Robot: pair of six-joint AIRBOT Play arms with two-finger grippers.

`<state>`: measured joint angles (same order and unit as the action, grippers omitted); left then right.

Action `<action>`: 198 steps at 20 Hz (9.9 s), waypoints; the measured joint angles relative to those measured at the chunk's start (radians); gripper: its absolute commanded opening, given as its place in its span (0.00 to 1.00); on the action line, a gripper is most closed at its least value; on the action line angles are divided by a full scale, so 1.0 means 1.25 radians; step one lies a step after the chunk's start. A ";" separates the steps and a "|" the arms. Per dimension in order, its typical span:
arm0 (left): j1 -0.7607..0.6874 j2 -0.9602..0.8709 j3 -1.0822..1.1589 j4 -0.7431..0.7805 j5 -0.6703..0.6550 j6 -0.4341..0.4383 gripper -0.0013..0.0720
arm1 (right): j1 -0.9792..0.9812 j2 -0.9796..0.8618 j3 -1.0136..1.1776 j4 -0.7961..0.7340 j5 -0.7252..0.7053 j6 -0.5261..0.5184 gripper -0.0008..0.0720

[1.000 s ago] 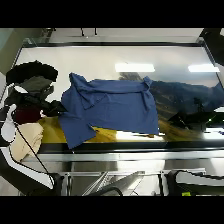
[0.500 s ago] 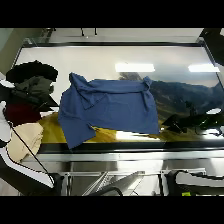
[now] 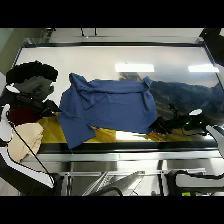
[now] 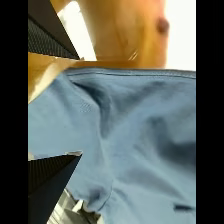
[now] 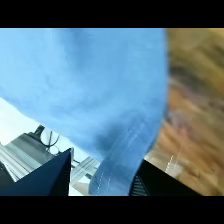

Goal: Fold the shirts.

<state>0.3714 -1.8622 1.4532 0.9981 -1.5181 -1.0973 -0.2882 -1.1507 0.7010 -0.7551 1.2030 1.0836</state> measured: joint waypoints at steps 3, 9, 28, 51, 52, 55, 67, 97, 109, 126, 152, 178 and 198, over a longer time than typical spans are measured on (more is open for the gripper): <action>-0.026 0.002 -0.037 -0.012 0.031 0.009 0.90 | 0.011 -0.003 -0.002 0.001 -0.008 -0.002 0.60; -0.081 -0.001 -0.040 0.010 0.097 0.030 0.04 | 0.016 -0.006 -0.003 -0.010 -0.016 -0.009 0.19; 0.176 0.810 0.331 -0.529 0.086 0.130 0.03 | -0.162 0.549 0.660 0.133 -0.167 -0.132 0.04; -0.275 0.017 0.381 -0.001 0.205 -0.012 0.04 | -0.070 -0.259 0.627 0.207 -0.132 -0.201 0.04; -0.276 0.001 0.396 0.022 0.191 -0.021 0.04 | -0.070 -0.277 0.636 0.198 -0.122 -0.197 0.04; -0.280 -0.045 0.421 0.072 0.146 -0.038 0.04 | -0.068 -0.318 0.646 0.144 -0.079 -0.188 0.04; -0.305 -0.119 0.435 0.109 0.081 -0.074 0.98 | -0.051 -0.340 0.625 0.013 -0.049 -0.145 0.51; -0.248 0.522 -0.719 0.034 0.284 -0.163 0.90 | -0.139 0.009 -0.002 -0.063 0.023 -0.087 0.54; -0.306 0.396 -0.562 -0.026 0.300 -0.108 0.04 | -0.132 0.005 -0.004 -0.101 0.075 -0.096 0.22; -0.204 0.658 -0.484 -0.035 0.150 -0.082 0.04 | -0.254 0.156 0.049 0.062 0.102 -0.121 0.04; -0.250 -0.057 0.443 -0.040 0.058 -0.182 0.96 | -0.092 -0.312 0.573 -0.002 -0.121 -0.092 0.88; -0.742 -0.260 0.449 -0.046 0.382 -0.224 0.04 | -0.045 -0.175 0.792 0.282 0.231 -0.013 0.04; -0.316 0.138 0.482 -0.025 0.040 -0.205 0.04 | 0.552 -0.283 0.800 0.262 -0.228 0.041 0.39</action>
<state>-0.0238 -1.6901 2.0552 0.9668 -1.4685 -1.3540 0.4023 -1.5040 1.7008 -0.4278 0.9176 1.1343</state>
